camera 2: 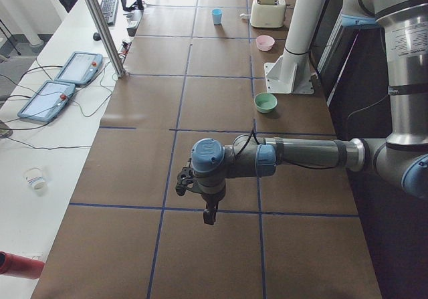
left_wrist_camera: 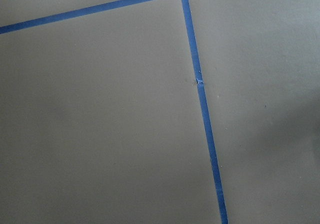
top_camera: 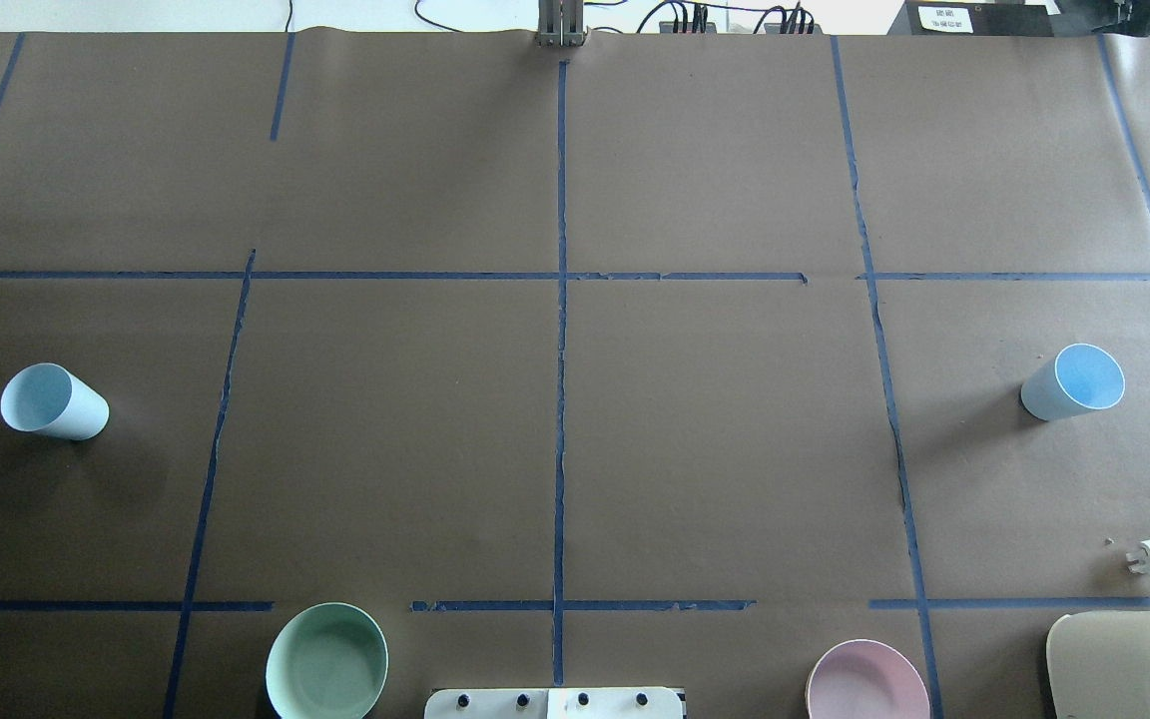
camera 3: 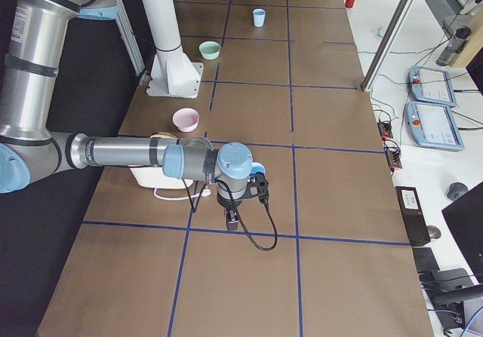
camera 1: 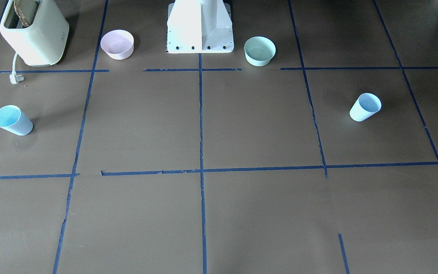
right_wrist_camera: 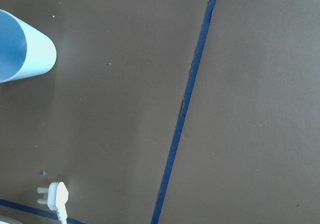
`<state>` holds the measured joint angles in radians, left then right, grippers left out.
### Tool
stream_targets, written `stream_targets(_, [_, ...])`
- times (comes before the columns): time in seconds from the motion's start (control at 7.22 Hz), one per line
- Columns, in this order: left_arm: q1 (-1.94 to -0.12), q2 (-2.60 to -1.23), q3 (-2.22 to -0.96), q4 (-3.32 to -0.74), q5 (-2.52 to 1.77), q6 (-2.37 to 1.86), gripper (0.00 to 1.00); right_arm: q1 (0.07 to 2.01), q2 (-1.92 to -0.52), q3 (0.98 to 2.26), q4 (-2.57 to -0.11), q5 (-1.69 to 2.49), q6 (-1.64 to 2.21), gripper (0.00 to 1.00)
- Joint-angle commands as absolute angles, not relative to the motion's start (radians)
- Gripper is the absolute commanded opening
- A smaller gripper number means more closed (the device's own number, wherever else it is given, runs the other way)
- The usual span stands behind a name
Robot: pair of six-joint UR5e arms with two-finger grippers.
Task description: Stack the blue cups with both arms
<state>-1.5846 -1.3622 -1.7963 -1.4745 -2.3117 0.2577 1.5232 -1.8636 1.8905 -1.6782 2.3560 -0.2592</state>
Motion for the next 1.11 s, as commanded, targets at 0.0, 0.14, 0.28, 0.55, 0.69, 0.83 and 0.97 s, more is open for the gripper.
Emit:
stream_targets(0.0, [-1.583, -1.344, -1.799, -1.485, -2.310, 0.261, 1.00, 1.523, -1.864, 1.888, -1.678, 2.358, -0.259, 1.00])
stream_targets(0.14, [-1.582, -1.344, -1.802, -1.488, -2.310, 0.259, 1.00, 1.523, -1.864, 1.890, -1.678, 2.358, -0.259, 1.00])
stream_targets(0.28, [-1.582, -1.344, -1.795, -1.489, -2.307, 0.256, 1.00, 1.522, -1.862, 1.888, -1.678, 2.358, -0.259, 1.00])
stream_targets(0.55, [-1.582, -1.371, -1.802, -1.506, -2.315, 0.249, 1.00, 1.522, -1.859, 1.888, -1.678, 2.358, -0.259, 1.00])
stream_targets(0.69, [-1.578, -1.464, -1.777, -1.555, -2.319, 0.247, 1.00, 1.522, -1.856, 1.888, -1.678, 2.358, -0.259, 1.00])
stream_targets(0.83, [-1.575, -1.486, -1.752, -1.562, -2.363, 0.207, 1.00, 1.522, -1.856, 1.888, -1.678, 2.358, -0.259, 1.00])
stream_targets(0.97, [-1.539, -1.488, -1.767, -1.589, -2.376, 0.101, 1.00, 1.522, -1.856, 1.890, -1.678, 2.359, -0.259, 1.00])
